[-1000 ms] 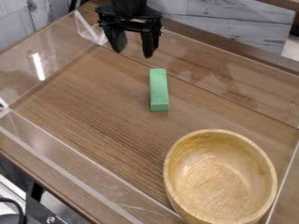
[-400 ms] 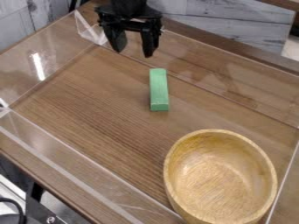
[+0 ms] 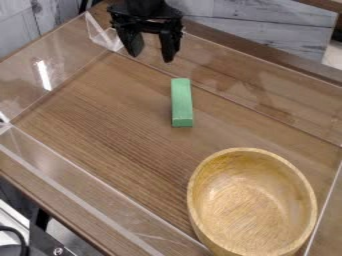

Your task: Remove the green block from inside the brown bowl and put it on the table

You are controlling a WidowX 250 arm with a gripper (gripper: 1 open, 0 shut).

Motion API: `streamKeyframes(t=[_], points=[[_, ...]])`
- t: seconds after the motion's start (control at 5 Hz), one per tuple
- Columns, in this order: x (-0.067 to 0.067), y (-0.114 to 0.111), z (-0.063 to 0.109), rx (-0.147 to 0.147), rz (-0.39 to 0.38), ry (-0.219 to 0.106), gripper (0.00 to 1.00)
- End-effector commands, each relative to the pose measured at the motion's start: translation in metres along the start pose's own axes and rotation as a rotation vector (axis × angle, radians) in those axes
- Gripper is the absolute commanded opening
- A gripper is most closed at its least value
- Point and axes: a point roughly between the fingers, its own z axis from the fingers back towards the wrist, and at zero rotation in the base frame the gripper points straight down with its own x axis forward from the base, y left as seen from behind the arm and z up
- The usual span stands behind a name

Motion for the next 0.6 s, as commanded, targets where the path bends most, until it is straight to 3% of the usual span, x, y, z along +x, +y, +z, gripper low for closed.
streamKeyframes(t=[0.0, 0.4], points=[[0.013, 0.007, 0.010, 0.008, 0.001, -0.062, 1.00], [0.021, 0.018, 0.000, 0.008, 0.014, -0.076, 1.00]])
